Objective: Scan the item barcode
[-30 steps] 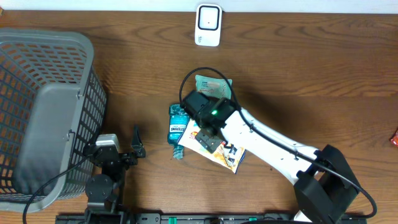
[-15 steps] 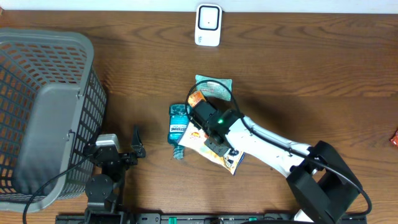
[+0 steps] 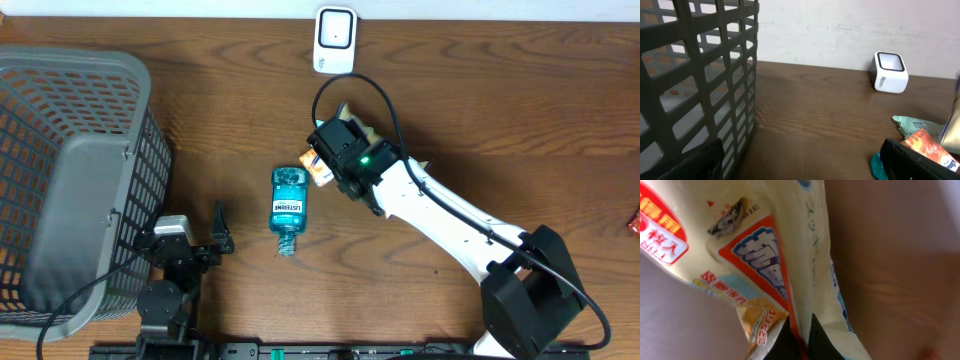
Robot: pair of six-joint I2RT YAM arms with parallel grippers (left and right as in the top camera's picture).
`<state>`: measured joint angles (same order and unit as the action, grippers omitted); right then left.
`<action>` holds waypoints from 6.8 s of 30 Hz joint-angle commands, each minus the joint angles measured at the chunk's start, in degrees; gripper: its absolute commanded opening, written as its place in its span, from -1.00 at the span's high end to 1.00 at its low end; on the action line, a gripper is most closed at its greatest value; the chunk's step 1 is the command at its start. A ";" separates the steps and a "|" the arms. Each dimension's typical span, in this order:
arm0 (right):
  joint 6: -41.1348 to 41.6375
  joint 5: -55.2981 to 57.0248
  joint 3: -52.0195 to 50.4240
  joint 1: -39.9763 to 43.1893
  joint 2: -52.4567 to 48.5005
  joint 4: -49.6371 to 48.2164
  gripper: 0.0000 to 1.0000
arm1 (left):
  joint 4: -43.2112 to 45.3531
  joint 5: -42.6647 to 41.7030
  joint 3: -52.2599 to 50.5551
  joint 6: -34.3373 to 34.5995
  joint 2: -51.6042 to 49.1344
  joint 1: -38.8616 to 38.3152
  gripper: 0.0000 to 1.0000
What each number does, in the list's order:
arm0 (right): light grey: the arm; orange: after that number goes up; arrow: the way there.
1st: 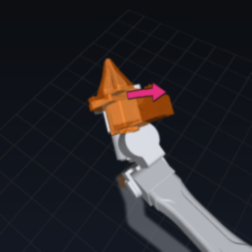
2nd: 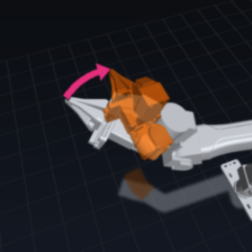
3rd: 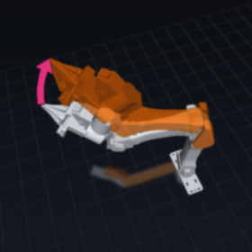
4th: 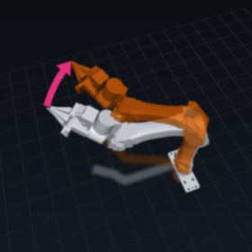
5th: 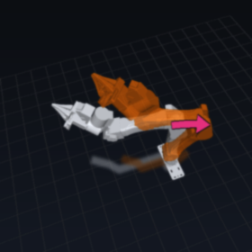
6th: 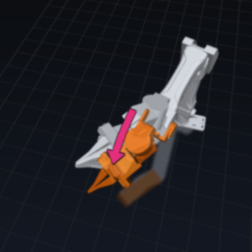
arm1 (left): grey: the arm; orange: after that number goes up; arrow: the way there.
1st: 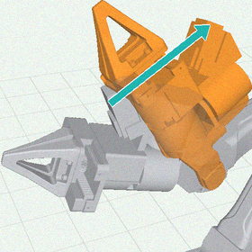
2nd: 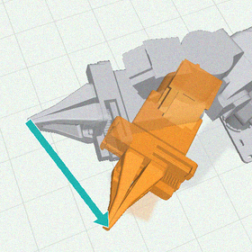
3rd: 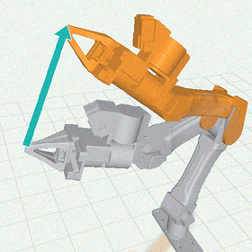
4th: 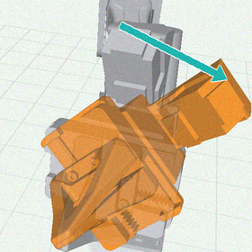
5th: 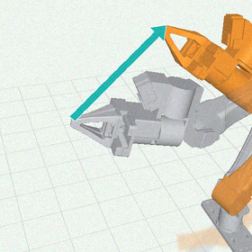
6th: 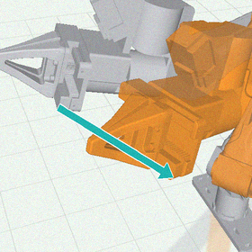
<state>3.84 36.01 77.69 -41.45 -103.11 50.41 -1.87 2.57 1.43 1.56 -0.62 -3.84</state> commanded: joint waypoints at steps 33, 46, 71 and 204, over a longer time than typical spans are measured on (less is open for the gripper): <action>28.81 10.32 -3.28 -9.20 -5.60 3.19 0.34 | -1.95 1.33 -1.20 0.46 0.39 0.28 -0.99; 34.91 -25.55 -1.62 4.24 12.83 4.37 -0.91 | -1.95 1.33 -1.20 0.46 0.39 0.28 -1.00; 69.20 -26.25 -1.73 16.52 -11.78 15.04 -0.46 | -1.95 1.36 -1.20 0.46 0.39 0.28 -0.99; 9.77 -57.05 0.79 14.69 -26.14 7.23 0.98 | -1.95 1.36 -1.20 0.46 0.39 0.28 -0.99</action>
<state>26.63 8.91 82.54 -27.62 -120.75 62.00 -1.89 2.57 1.43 1.56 -0.62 -3.84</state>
